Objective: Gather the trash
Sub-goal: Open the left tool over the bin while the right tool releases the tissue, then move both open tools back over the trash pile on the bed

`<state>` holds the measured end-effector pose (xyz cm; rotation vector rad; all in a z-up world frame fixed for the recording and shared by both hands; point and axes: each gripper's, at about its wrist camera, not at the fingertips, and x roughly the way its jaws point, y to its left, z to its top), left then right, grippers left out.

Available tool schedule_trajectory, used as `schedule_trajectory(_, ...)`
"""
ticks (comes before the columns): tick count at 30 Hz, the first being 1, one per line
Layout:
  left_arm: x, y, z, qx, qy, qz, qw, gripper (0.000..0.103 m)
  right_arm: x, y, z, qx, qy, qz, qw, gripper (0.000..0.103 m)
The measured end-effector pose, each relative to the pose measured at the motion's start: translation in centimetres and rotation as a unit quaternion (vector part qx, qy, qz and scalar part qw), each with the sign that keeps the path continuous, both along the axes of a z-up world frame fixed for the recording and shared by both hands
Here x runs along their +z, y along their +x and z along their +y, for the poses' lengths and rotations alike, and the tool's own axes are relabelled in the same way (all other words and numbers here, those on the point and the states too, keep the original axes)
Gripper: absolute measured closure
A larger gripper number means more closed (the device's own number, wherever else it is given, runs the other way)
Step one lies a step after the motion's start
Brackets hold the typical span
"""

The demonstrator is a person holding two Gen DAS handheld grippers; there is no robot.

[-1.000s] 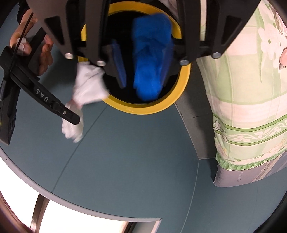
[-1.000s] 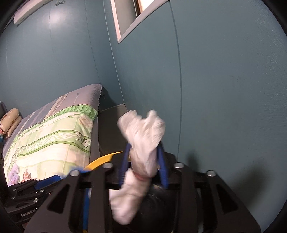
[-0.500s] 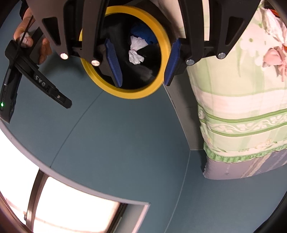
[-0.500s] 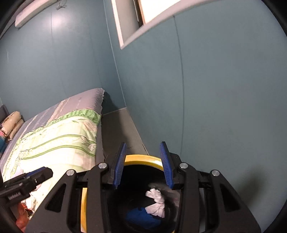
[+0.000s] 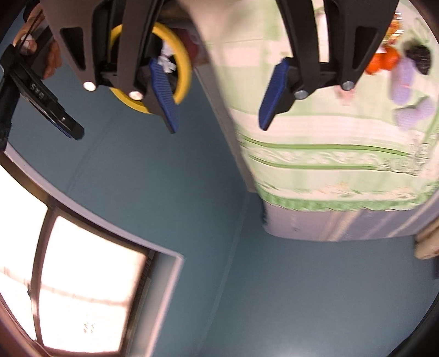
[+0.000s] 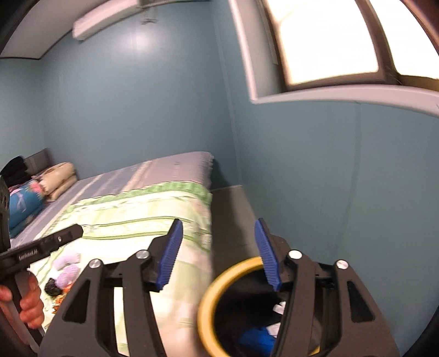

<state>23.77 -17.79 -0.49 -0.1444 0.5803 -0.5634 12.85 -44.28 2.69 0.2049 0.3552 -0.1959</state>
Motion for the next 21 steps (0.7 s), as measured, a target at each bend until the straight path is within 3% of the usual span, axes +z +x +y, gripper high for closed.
schedule_trajectory(5,1.5,-0.5,7.1,0.059,-0.014,-0.009,0.9981,0.035,1.2,0.4,4.5,0.05,-0.008,-0.012,0.999,0.045)
schedule_trajectory(10,2.3,-1.4,12.7,0.113,-0.004,-0.024,0.9933,0.029,1.8,1.2,8.9,0.101,-0.014,-0.021,0.995,0.039)
schedule_trajectory(21,1.2,-4.5,22.3,0.198,0.023,-0.027,0.9796,0.018,1.3,1.2,17.0,0.188,-0.023,-0.013,0.982,0.02)
